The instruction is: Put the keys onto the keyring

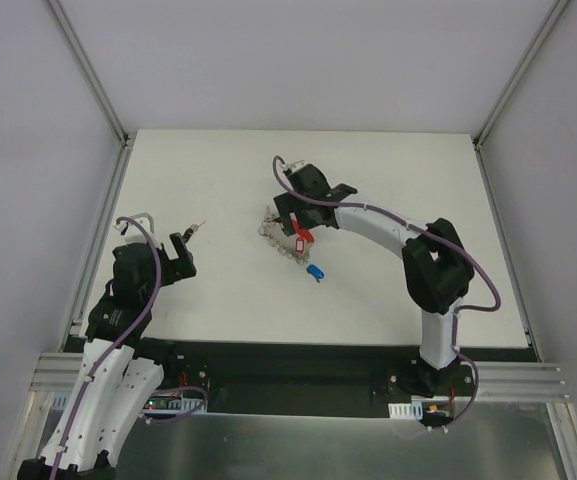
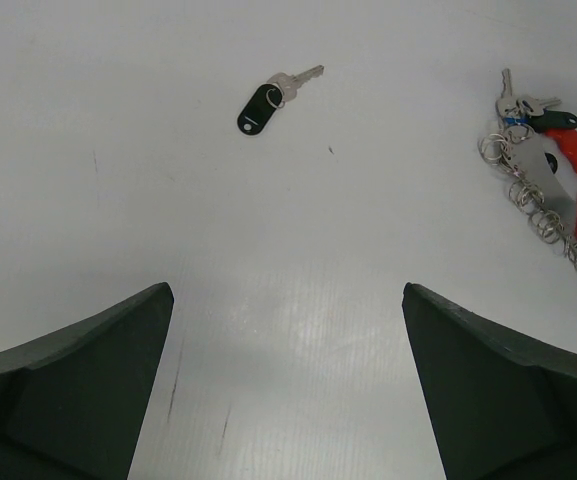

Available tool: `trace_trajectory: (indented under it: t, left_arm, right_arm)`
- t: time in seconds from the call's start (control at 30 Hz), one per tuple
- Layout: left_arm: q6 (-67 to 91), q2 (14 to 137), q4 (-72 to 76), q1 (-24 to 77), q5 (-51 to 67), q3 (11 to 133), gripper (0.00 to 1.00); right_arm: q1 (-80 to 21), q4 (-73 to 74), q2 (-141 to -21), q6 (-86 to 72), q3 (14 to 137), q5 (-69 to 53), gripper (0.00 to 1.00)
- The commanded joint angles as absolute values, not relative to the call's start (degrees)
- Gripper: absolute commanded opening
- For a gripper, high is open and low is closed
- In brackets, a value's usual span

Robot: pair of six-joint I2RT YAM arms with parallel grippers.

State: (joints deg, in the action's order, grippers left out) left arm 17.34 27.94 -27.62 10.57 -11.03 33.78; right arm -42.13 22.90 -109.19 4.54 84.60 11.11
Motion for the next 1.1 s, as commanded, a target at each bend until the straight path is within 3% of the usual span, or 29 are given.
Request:
trace_trajectory:
  t: [0.0,0.4,1.07]
  left_arm:
    - [17.1,27.5,-25.8,11.2,-11.3,33.2,0.99]
    - [17.1,27.3,-25.8,11.8,-11.4,33.3,0.99]
    - [17.1,27.9,-25.8,13.1,-11.5,33.3,0.99]
  right_arm:
    - [-40.8,22.9,-116.2,4.5,91.3,9.3,0.96]
    - [-40.3,24.0,-121.6,0.6,92.2,15.6,0.96]
    - [-35.2,26.3,-101.0,-8.4,62.1,23.9,0.96]
